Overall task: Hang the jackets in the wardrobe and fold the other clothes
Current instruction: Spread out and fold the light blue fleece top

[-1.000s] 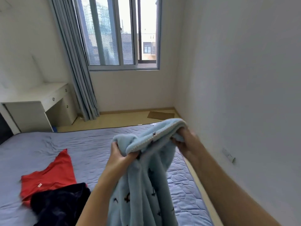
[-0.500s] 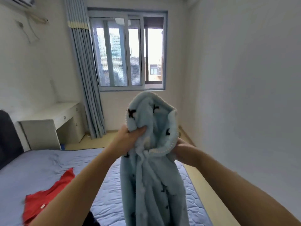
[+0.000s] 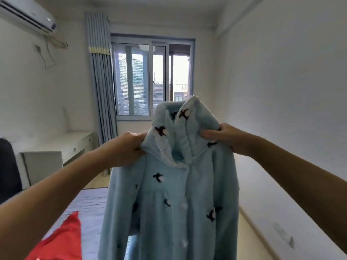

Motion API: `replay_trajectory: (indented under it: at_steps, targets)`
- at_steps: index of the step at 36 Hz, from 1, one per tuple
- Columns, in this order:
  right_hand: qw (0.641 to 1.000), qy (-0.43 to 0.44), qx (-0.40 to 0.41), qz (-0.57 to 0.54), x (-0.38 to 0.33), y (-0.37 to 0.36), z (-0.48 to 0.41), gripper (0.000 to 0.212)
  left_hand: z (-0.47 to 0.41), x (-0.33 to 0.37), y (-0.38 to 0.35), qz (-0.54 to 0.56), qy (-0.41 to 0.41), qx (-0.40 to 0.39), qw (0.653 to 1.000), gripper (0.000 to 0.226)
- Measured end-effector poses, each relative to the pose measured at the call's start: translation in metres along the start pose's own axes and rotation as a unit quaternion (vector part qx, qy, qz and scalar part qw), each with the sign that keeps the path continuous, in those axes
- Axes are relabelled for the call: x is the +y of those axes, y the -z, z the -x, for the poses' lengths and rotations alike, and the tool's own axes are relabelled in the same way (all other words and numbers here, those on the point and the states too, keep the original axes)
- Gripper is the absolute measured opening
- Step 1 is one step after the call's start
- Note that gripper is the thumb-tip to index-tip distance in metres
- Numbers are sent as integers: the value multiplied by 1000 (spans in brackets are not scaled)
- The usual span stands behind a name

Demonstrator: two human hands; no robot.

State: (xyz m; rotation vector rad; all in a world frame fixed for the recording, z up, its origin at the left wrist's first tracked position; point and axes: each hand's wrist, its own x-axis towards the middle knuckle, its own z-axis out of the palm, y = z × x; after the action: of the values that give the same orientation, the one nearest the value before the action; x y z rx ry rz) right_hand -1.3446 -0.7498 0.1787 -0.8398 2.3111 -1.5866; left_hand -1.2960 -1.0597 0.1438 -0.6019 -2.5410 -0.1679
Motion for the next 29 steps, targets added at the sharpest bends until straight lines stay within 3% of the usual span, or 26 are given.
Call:
replay_trajectory:
  at_steps: [2,4,6,8,12,14,16,17,19,21,22,24,26,29]
  targets:
    - [994,-19,-103,24,-16,10,4,35,-1,-8,13,-18,17,28,999,9]
    - [985,-15,-161,58,-24,17,7,32,0,-12,17,-93,54,35,994,14]
    - [978,-1,-187,97,-29,20,8,31,-1,-12,18,-183,99,46,977,16]
    - [978,17,-161,133,-36,22,6,29,-1,-3,20,-191,159,71,966,16]
    - [993,57,-38,94,-44,33,1,25,-10,4,31,58,172,175,968,24]
    - [997,66,-37,16,-40,35,0,36,-13,15,40,285,175,176,926,19]
    - [996,68,-40,-33,-35,36,0,41,-16,22,42,346,155,186,906,13]
    - [996,74,-32,-33,-32,38,1,39,-15,22,41,297,141,190,925,16]
    - [996,91,12,10,-26,43,3,37,-11,19,40,85,52,194,976,28]
    - [989,111,50,79,-23,48,8,40,-10,13,41,-128,-56,185,973,43]
    - [983,123,71,118,-23,49,12,35,-10,11,43,-175,-89,184,963,47]
    - [963,148,112,197,-23,51,18,13,-12,8,46,-225,-124,190,948,43]
    - [942,181,115,258,-22,54,22,16,-13,8,50,-255,-136,203,936,33]
    - [931,195,87,295,-18,56,34,17,-4,17,46,-214,-141,162,953,17]
